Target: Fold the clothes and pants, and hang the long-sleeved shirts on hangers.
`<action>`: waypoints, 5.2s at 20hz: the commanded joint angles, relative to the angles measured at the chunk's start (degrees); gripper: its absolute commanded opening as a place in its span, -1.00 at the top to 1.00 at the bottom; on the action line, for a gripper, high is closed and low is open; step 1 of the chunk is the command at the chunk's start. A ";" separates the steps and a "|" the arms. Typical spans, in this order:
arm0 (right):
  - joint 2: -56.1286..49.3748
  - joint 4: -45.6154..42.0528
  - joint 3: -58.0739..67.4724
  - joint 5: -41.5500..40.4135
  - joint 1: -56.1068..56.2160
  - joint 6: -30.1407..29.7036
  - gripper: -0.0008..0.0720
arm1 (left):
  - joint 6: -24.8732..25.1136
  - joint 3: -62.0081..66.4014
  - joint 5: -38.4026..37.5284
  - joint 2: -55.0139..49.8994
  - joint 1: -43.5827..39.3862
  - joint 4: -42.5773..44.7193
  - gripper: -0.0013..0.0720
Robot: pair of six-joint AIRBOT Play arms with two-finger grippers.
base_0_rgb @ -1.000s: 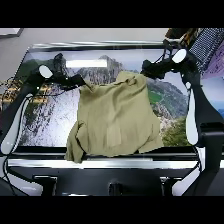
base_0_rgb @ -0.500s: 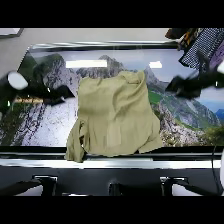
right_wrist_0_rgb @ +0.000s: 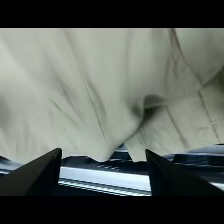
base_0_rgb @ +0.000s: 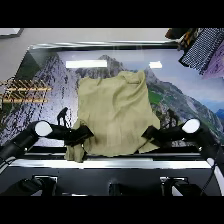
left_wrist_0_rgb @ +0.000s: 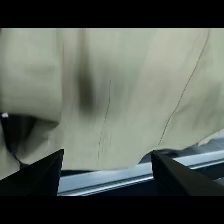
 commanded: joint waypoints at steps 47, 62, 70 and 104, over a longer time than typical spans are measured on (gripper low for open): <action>17.11 -3.82 9.01 10.78 4.00 21.40 0.90 | 2.97 10.91 -16.65 6.08 -1.01 5.70 0.93; -23.91 -6.14 27.34 -9.75 5.14 5.55 0.29 | 15.61 42.73 -18.69 -38.60 8.00 4.79 -0.19; -6.58 -20.20 28.00 3.61 9.49 -1.03 -0.41 | 18.40 34.99 -15.47 -22.49 8.55 19.91 -0.55; -19.56 -27.21 20.70 -5.25 26.88 11.89 0.90 | 18.40 23.85 3.19 -24.30 -14.82 25.99 -0.55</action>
